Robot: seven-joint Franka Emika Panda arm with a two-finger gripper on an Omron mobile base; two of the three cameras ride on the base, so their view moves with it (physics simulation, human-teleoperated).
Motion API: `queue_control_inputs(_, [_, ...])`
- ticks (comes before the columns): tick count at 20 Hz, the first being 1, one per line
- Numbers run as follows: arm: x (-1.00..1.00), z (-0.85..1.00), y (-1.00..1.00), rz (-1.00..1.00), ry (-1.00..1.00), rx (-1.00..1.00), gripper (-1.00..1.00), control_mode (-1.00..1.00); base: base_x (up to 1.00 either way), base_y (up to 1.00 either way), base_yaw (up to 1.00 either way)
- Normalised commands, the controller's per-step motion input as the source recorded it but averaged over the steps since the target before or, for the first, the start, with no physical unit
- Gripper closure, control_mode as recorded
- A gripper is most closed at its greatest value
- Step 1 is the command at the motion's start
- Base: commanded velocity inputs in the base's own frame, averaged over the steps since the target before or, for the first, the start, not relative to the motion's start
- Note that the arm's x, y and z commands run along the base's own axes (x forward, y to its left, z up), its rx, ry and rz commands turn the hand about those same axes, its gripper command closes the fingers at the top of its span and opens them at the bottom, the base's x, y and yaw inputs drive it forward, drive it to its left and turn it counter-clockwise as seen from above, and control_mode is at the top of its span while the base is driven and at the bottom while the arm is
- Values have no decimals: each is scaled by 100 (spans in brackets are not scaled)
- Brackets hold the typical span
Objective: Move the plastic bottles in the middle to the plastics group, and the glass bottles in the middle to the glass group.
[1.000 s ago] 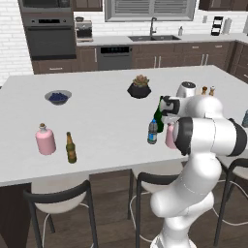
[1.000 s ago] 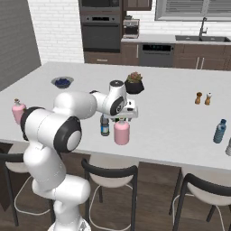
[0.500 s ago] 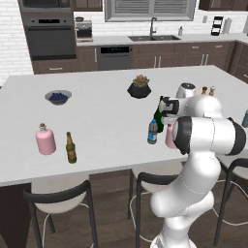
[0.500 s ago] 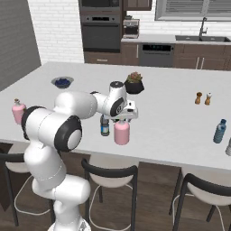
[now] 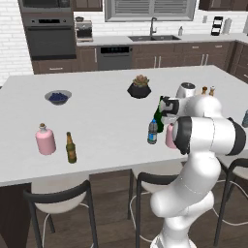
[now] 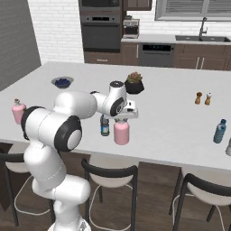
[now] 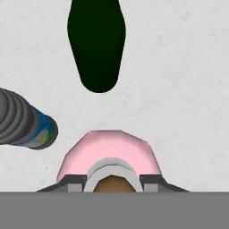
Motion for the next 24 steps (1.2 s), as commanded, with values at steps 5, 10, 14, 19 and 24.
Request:
queue_control_inputs(5, [-29, 2, 0, 0, 0, 0, 100, -100, 0, 0, 0])
queue_control_inputs(10, [-44, 20, 0, 0, -2, 0, 100, -100, 0, 0, 0])
queue_control_inputs(14, [-54, 10, 30, 0, -5, 0, 100, -100, 0, 0, 0])
queue_control_inputs(19, [-61, 2, 54, 0, -3, 0, 100, -100, 0, 0, 0])
queue_control_inputs(24, [-46, 10, 79, 2, -5, 1, 100, -100, 0, 0, 0])
